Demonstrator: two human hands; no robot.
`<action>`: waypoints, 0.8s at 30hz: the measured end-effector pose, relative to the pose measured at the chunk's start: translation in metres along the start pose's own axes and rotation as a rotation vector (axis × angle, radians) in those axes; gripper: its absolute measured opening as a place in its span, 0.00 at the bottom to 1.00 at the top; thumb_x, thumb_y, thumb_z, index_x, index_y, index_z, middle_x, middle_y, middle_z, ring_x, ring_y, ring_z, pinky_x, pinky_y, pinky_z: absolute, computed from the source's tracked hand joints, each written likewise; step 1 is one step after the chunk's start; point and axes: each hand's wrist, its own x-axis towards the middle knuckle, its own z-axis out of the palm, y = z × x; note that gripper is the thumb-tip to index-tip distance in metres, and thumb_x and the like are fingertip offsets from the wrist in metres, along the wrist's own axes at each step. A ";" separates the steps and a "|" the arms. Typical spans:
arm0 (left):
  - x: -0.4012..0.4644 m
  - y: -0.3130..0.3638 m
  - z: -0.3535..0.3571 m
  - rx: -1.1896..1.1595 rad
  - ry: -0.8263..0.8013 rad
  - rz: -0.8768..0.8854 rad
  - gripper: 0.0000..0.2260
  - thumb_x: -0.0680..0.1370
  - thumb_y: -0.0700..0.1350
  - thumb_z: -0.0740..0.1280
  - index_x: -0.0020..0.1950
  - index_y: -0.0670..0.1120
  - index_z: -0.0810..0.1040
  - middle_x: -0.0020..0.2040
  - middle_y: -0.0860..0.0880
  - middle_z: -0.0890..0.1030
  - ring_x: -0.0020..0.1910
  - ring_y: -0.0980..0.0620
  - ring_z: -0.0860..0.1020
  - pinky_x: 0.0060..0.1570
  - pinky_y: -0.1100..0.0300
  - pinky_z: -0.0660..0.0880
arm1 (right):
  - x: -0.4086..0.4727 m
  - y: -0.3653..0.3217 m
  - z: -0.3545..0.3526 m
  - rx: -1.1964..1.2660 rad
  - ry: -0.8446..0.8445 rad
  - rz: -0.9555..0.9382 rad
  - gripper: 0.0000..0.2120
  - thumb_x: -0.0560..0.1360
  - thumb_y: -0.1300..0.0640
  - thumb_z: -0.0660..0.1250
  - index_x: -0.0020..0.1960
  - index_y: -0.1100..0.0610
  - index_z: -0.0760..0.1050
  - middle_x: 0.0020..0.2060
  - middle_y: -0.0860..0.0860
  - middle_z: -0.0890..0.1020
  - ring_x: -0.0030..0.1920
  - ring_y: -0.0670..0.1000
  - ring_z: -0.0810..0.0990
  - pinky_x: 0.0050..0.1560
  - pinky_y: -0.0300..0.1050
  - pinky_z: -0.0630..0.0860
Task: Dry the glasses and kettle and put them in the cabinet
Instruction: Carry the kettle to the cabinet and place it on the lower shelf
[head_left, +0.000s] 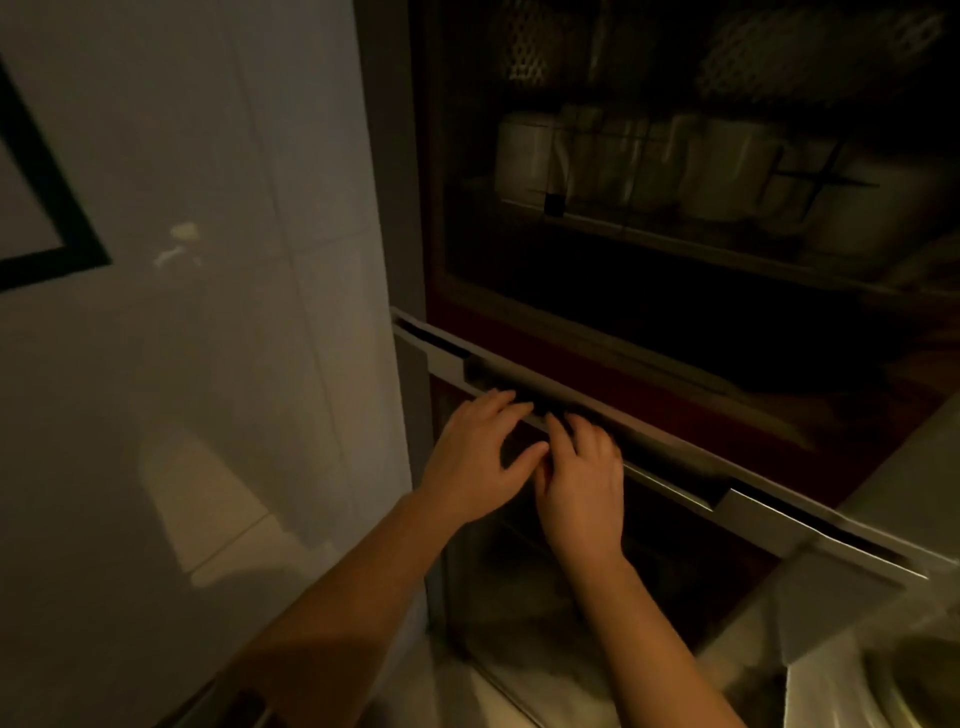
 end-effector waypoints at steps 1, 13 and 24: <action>0.006 -0.005 0.004 0.002 -0.007 0.036 0.25 0.77 0.60 0.58 0.68 0.48 0.74 0.68 0.48 0.73 0.69 0.49 0.69 0.68 0.46 0.65 | 0.002 -0.001 0.005 -0.014 0.014 0.020 0.22 0.73 0.56 0.69 0.67 0.56 0.72 0.62 0.55 0.76 0.65 0.56 0.72 0.67 0.58 0.67; 0.023 -0.019 0.024 -0.038 0.083 0.051 0.06 0.76 0.49 0.67 0.50 0.49 0.78 0.48 0.51 0.78 0.53 0.49 0.73 0.60 0.52 0.67 | 0.012 -0.021 0.018 0.032 0.202 0.257 0.10 0.73 0.63 0.68 0.51 0.54 0.81 0.44 0.52 0.81 0.49 0.56 0.77 0.52 0.52 0.71; -0.041 -0.010 -0.003 -0.188 0.111 0.018 0.04 0.76 0.47 0.69 0.50 0.51 0.79 0.49 0.53 0.78 0.54 0.53 0.73 0.66 0.56 0.57 | -0.034 -0.046 0.006 -0.012 0.210 0.233 0.08 0.69 0.65 0.70 0.44 0.54 0.77 0.40 0.50 0.76 0.43 0.52 0.72 0.46 0.43 0.61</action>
